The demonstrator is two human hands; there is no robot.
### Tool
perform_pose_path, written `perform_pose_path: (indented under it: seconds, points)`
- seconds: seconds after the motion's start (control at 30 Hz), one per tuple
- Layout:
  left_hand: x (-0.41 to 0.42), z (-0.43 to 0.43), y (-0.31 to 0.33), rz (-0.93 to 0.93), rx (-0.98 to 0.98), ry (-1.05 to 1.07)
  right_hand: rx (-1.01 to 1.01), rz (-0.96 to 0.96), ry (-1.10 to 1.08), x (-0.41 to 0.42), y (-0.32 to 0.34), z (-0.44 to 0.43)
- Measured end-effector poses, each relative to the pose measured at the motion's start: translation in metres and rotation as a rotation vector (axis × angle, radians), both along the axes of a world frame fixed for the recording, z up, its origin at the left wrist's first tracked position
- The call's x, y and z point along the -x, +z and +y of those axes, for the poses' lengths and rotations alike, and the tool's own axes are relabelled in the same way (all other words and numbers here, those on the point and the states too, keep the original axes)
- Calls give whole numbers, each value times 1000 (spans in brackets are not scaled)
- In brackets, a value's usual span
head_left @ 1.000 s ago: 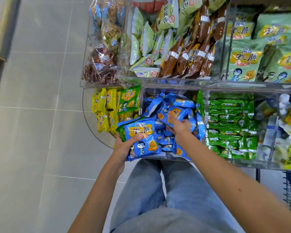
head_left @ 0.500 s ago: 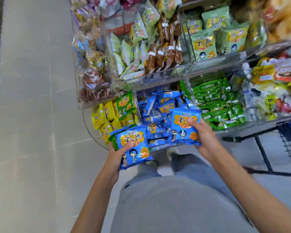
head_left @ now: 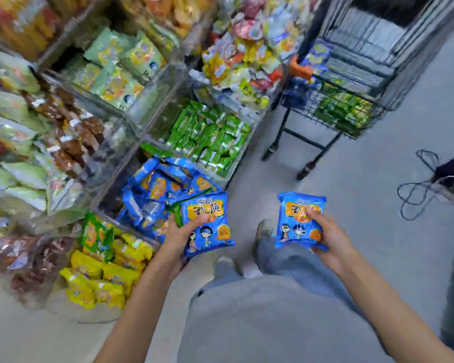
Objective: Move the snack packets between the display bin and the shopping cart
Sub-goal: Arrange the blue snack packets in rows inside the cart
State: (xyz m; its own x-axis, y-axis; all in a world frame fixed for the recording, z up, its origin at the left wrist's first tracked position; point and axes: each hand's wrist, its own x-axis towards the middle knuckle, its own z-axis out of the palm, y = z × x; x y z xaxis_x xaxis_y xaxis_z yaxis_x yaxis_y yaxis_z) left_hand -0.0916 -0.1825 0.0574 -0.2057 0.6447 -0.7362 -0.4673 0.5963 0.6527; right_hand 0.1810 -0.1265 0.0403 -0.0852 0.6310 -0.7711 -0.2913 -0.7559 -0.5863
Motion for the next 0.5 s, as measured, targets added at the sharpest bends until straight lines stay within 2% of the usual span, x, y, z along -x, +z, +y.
perform_pose_path:
  seconds: [0.23, 0.37, 0.5]
  points:
    - [-87, 119, -9, 7, 16, -344, 4, -37, -246, -80, -8, 23]
    - [-134, 177, -2, -17, -29, -368, -7, 20, -340, -120, 0, 81]
    - [-160, 226, 7, -43, -32, -352, -25, 74, -341, -142, 9, 143]
